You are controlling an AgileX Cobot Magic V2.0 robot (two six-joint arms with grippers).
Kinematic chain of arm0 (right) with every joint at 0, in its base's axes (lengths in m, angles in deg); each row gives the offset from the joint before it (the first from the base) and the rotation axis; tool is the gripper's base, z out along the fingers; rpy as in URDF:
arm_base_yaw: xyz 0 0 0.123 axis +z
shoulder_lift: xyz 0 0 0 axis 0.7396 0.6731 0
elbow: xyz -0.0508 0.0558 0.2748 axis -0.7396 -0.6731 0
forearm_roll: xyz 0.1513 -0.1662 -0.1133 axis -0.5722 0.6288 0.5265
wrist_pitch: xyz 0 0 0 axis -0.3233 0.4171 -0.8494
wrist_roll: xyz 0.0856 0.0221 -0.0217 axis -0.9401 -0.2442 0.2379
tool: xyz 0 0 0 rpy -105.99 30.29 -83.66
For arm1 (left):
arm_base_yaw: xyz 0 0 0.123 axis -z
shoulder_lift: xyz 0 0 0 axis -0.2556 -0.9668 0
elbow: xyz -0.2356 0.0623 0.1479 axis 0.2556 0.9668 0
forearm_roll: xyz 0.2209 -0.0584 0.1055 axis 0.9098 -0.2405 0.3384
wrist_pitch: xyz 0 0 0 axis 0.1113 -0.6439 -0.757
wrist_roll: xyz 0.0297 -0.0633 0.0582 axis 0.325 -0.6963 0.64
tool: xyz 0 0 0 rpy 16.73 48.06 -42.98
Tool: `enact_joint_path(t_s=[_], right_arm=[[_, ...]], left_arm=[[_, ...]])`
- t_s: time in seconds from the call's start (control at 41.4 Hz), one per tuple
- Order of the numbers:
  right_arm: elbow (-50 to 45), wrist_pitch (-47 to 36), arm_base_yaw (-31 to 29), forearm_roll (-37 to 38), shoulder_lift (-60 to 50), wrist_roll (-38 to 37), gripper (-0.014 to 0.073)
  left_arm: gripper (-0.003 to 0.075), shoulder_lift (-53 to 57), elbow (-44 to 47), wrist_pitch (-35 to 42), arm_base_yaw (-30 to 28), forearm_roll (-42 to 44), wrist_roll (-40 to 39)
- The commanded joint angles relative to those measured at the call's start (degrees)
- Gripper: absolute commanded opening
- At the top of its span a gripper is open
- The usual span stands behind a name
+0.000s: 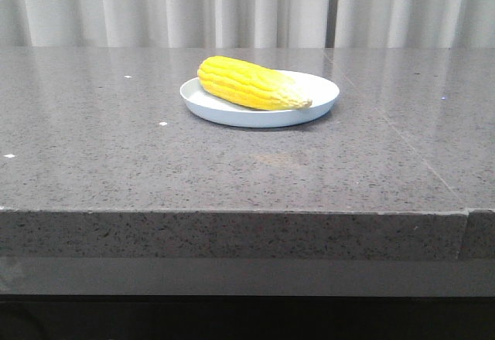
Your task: Place corn on plate with both arms
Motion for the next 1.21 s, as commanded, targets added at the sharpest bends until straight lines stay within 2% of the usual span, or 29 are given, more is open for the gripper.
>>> enact_joint_path(t_s=[0.0, 0.097, 0.218, 0.387, 0.556, 1.184], right_arm=[[-5.58, -14.85, -5.52, -0.93, -4.91, 0.48, -0.0087], [-15.98, -27.21, -12.09, -0.93, -12.83, 0.48, -0.0087], [-29.13, -39.59, -17.45, -0.93, -23.23, 0.48, -0.0087], [-40.59, -49.98, -21.48, -1.51, -29.95, 0.48, -0.0087], [-45.93, -52.96, -24.64, -3.42, -31.08, 0.48, -0.0087], [-45.94, -52.65, -24.64, -3.68, -31.11, 0.48, -0.0087]], left_arm=[[-0.0020, 1.03, 1.37, 5.33, 0.03, 0.00, -0.51], [-0.0020, 1.03, 1.37, 5.33, 0.03, 0.00, -0.51], [-0.0020, 1.03, 1.37, 5.33, 0.03, 0.00, -0.51], [-0.0020, 1.03, 1.37, 5.33, 0.03, 0.00, -0.51], [-0.0020, 1.03, 1.37, 5.33, 0.03, 0.00, -0.51], [-0.0020, 1.03, 1.37, 5.33, 0.03, 0.00, -0.51]])
